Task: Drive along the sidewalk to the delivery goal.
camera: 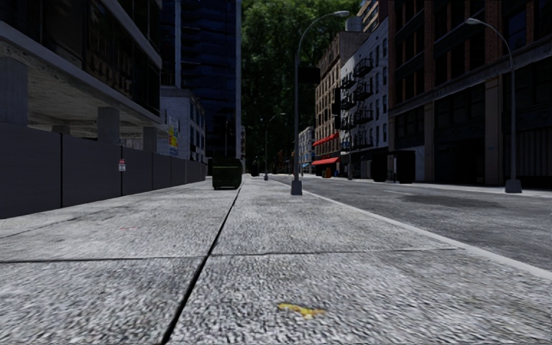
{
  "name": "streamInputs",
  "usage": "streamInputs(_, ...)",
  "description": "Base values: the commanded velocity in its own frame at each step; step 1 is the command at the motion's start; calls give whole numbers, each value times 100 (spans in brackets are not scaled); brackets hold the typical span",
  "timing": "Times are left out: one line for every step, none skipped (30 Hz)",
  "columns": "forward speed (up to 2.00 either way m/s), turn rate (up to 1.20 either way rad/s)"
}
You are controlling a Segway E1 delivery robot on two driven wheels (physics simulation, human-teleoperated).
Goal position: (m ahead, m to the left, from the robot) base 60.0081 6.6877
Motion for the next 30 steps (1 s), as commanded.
streamInputs(200, 40)
streamInputs(200, 40)
streamInputs(200, 40)
streamInputs(200, 40)
streamInputs(200, 40)
streamInputs(200, 40)
streamInputs(200, 0)
streamInputs(200, 0)
streamInputs(200, 0)
streamInputs(200, 0)
streamInputs(200, 0)
streamInputs(200, 0)
streamInputs(200, 0)
streamInputs(200, 0)
streamInputs(200, 0)
streamInputs(200, 0)
streamInputs(200, 0)
streamInputs(200, 0)
streamInputs(200, 0)
streamInputs(200, 0)
streamInputs(200, 0)
streamInputs(200, 0)
streamInputs(200, 0)
streamInputs(200, 0)
streamInputs(200, 0)
streamInputs(200, 0)
streamInputs(200, 0)
streamInputs(200, 0)
streamInputs(200, 0)
streamInputs(200, 0)
